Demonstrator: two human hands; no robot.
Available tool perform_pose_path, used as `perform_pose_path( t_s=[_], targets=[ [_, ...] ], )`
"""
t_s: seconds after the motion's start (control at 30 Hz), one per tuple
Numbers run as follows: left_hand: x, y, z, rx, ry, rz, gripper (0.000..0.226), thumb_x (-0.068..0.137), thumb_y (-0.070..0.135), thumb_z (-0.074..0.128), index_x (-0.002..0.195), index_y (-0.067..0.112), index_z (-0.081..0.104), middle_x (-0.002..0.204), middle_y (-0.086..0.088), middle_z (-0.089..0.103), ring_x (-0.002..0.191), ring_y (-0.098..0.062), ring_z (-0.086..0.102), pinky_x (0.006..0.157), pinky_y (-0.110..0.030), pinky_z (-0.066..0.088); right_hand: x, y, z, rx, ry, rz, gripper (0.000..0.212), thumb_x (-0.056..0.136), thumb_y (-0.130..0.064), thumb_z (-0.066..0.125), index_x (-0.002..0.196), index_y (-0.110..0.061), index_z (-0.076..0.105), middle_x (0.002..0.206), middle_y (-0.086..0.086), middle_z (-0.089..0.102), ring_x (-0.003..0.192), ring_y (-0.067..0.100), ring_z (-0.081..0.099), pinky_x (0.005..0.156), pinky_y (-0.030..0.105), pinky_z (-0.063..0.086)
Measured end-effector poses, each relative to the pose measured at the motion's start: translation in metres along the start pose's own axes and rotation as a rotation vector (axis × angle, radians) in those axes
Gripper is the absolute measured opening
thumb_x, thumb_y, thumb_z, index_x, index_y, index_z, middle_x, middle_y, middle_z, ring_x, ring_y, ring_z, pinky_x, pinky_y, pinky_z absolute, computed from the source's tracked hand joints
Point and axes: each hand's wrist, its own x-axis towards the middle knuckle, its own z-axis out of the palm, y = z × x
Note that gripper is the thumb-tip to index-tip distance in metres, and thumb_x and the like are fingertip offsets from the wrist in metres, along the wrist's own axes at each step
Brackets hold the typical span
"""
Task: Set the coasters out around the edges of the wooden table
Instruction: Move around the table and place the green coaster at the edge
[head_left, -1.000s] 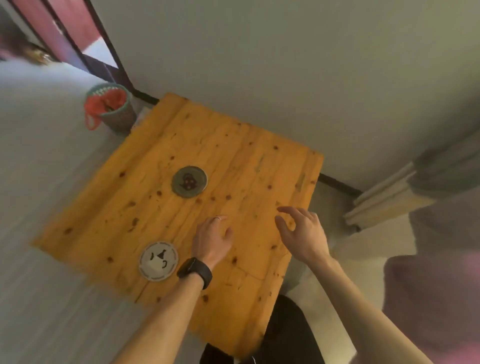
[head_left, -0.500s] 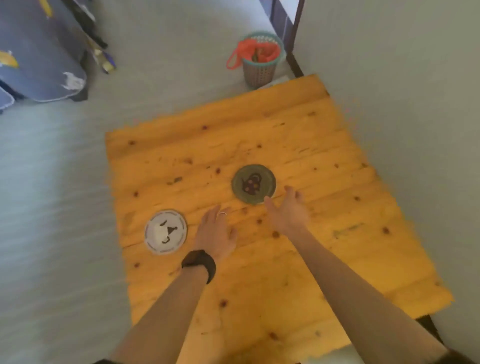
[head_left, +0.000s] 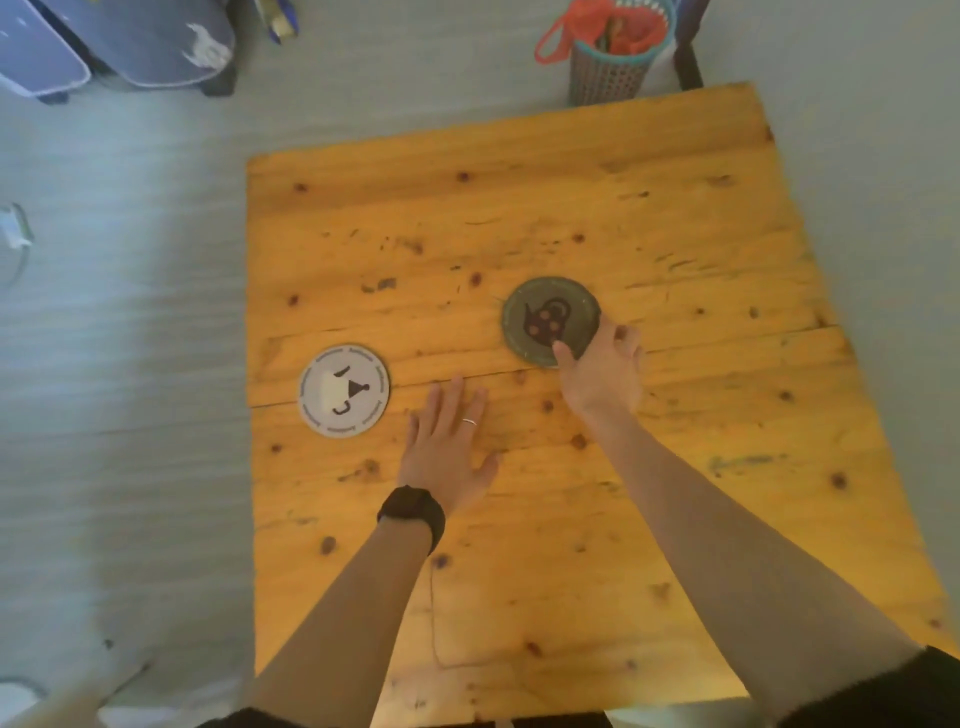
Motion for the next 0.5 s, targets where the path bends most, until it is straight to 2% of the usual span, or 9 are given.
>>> perform_pose_path(
  t_s=[0.17, 0.3, 0.37, 0.4, 0.5],
  targets=[
    [-0.001, -0.001, -0.001, -0.027, -0.015, -0.009, 0.080, 0.092, 0.059, 0.040, 0.153, 0.037, -0.007, 0.160, 0.007, -0.024, 0.147, -0.023, -0.021, 0.119, -0.052, -0.003, -0.002, -0.006, -0.001, -0.070, -0.002, -0.004, 0.064, 0.097, -0.045, 0.056, 0.147, -0.012, 0.034, 0.148, 0.017, 0.030, 0.135, 0.038, 0.031, 0.093, 0.050, 0.047],
    [0.000, -0.003, 0.002, -0.043, -0.005, 0.002, 0.080, 0.091, 0.060, 0.038, 0.153, 0.038, -0.009, 0.160, 0.007, -0.025, 0.146, -0.022, -0.024, 0.119, -0.051, -0.004, 0.007, -0.007, 0.000, 0.070, -0.023, 0.077, 0.064, 0.091, -0.037, 0.068, 0.142, -0.010, 0.039, 0.145, 0.015, 0.034, 0.132, 0.036, 0.036, 0.094, 0.047, 0.046],
    [0.001, -0.005, 0.003, -0.055, 0.003, 0.012, 0.081, 0.091, 0.060, 0.038, 0.153, 0.038, -0.009, 0.160, 0.008, -0.025, 0.146, -0.022, -0.024, 0.119, -0.051, -0.005, 0.015, -0.008, 0.000, 0.186, -0.033, 0.139, 0.057, 0.089, -0.029, 0.072, 0.134, -0.009, 0.043, 0.140, 0.014, 0.038, 0.128, 0.036, 0.041, 0.097, 0.046, 0.047],
    [0.001, -0.005, 0.003, -0.056, 0.005, 0.014, 0.081, 0.091, 0.060, 0.039, 0.153, 0.038, -0.008, 0.160, 0.008, -0.024, 0.146, -0.022, -0.024, 0.119, -0.051, -0.005, 0.017, -0.009, 0.000, 0.226, -0.018, 0.141, 0.048, 0.089, -0.025, 0.071, 0.128, -0.010, 0.046, 0.137, 0.013, 0.041, 0.124, 0.035, 0.045, 0.094, 0.044, 0.048],
    [0.003, -0.004, -0.004, -0.095, -0.028, 0.001, 0.077, 0.093, 0.051, 0.045, 0.154, 0.034, 0.001, 0.162, 0.007, -0.017, 0.148, -0.022, -0.018, 0.119, -0.051, -0.002, 0.005, -0.008, -0.006, 0.425, 0.017, 0.089, 0.025, 0.094, -0.021, 0.065, 0.109, -0.018, 0.045, 0.115, 0.006, 0.057, 0.097, 0.025, 0.060, 0.067, 0.030, 0.051]
  ],
)
